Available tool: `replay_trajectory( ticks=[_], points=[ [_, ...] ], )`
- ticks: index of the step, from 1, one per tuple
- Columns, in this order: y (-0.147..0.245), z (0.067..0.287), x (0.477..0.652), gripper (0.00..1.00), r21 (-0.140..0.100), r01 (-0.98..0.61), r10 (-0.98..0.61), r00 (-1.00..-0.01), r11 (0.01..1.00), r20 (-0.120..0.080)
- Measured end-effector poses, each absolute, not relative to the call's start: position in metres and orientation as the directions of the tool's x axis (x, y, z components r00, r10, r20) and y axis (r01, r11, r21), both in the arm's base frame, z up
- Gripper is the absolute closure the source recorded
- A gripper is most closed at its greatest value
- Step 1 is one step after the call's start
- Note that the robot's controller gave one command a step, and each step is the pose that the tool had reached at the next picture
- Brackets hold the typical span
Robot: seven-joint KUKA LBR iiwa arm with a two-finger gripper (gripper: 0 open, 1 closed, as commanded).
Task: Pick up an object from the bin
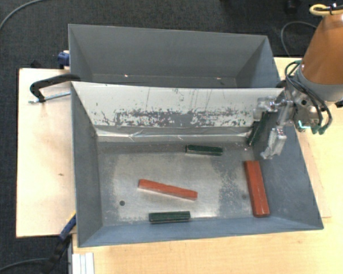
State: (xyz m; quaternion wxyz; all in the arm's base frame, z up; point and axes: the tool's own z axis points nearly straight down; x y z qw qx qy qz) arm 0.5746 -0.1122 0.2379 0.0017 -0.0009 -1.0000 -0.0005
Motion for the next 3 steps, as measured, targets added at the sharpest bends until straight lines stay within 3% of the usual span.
replay_trajectory(
  ticks=[1,2,3],
  points=[
    [-0.1,0.105,0.574,0.0,0.003,0.052,0.052,-0.999,0.999,0.006],
    [-0.043,0.069,0.59,0.0,0.004,0.045,0.045,-0.999,0.999,0.001],
    [-0.047,0.071,0.59,1.0,0.001,0.049,0.049,-0.999,0.999,-0.001]
  ],
)
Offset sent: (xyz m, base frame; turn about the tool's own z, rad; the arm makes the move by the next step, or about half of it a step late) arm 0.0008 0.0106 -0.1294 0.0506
